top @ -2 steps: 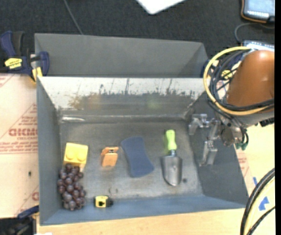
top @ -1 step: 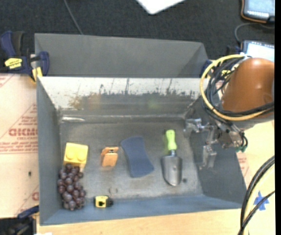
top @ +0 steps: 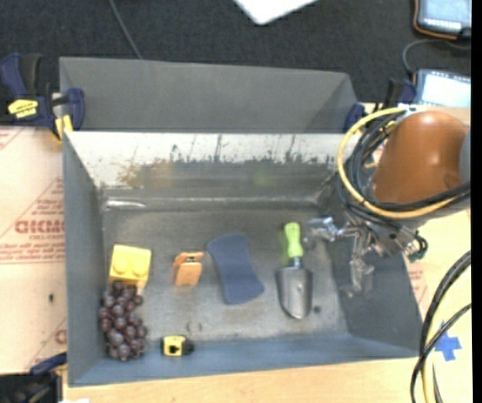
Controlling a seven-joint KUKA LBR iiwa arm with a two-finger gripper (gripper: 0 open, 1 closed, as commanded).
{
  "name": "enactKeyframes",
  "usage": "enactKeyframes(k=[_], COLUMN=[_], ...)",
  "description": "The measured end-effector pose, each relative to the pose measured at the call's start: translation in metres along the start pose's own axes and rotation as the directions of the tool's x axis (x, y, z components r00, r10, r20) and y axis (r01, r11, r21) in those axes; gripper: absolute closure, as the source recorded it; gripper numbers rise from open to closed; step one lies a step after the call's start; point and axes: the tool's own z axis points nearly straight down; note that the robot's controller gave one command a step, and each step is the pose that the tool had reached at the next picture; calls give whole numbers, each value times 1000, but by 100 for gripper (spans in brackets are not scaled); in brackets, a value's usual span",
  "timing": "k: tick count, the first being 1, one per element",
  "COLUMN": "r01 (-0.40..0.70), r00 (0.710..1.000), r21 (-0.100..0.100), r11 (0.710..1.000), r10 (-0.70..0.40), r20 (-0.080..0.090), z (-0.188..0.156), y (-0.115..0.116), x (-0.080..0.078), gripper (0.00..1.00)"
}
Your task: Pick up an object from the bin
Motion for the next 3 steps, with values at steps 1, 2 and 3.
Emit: enactKeyframes(k=[1, 2, 3], r01=[82, 421, 449], r00=[997, 907, 893], r21=[6, 6, 10], r11=[997, 907, 893], r10=[-82, -421, -449], r20=[6, 4, 6], z=[11, 57, 73], y=[-5, 4, -4], x=[-5, -17, -19], gripper=[0, 0, 100])
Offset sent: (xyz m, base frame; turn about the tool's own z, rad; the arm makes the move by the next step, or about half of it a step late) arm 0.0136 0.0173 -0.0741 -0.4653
